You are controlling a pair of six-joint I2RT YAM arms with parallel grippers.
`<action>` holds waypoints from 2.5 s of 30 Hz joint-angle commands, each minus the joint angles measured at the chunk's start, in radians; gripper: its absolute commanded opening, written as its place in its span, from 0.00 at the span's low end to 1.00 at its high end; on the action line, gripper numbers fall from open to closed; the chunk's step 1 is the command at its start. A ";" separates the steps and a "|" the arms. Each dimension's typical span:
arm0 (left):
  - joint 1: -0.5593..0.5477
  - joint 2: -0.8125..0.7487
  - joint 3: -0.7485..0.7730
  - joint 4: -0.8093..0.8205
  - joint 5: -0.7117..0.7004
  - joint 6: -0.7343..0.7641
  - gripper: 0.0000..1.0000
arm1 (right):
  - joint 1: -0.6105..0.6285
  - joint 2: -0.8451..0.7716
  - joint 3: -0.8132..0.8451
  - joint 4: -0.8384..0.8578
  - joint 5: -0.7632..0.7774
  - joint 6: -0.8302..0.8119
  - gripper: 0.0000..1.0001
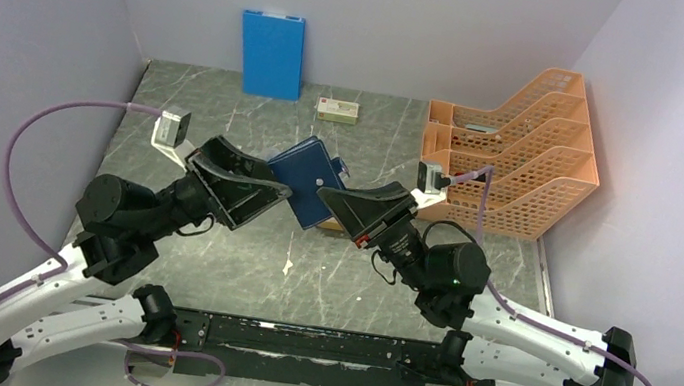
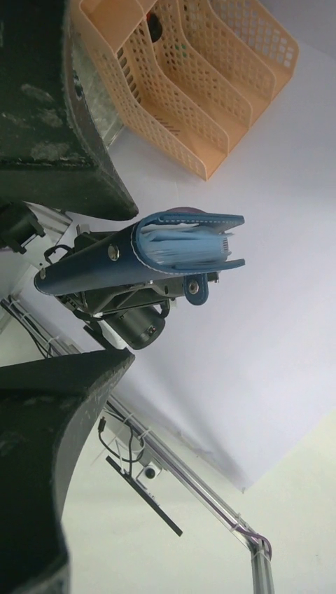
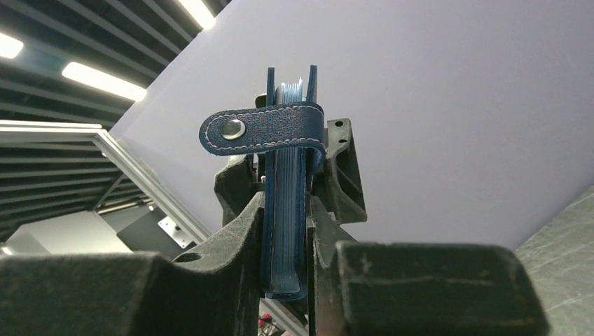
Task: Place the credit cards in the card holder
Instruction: Close the card holder at the center of the board.
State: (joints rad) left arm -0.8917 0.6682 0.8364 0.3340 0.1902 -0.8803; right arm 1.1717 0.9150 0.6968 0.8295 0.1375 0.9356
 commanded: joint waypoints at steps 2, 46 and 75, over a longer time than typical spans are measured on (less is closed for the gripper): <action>0.006 0.042 -0.002 0.051 0.068 -0.072 0.69 | -0.001 -0.013 -0.006 0.056 0.073 0.006 0.00; 0.005 -0.001 0.060 -0.248 -0.082 0.036 0.05 | -0.001 -0.088 0.048 -0.246 0.025 -0.077 0.42; 0.006 -0.014 0.339 -0.891 -0.043 0.261 0.05 | 0.000 0.086 0.577 -1.163 -0.020 -0.471 0.38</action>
State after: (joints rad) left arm -0.8917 0.6674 1.1381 -0.5575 0.1108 -0.6418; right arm 1.1713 1.0203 1.2682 -0.3508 0.1349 0.4885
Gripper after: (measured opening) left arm 0.163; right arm 0.404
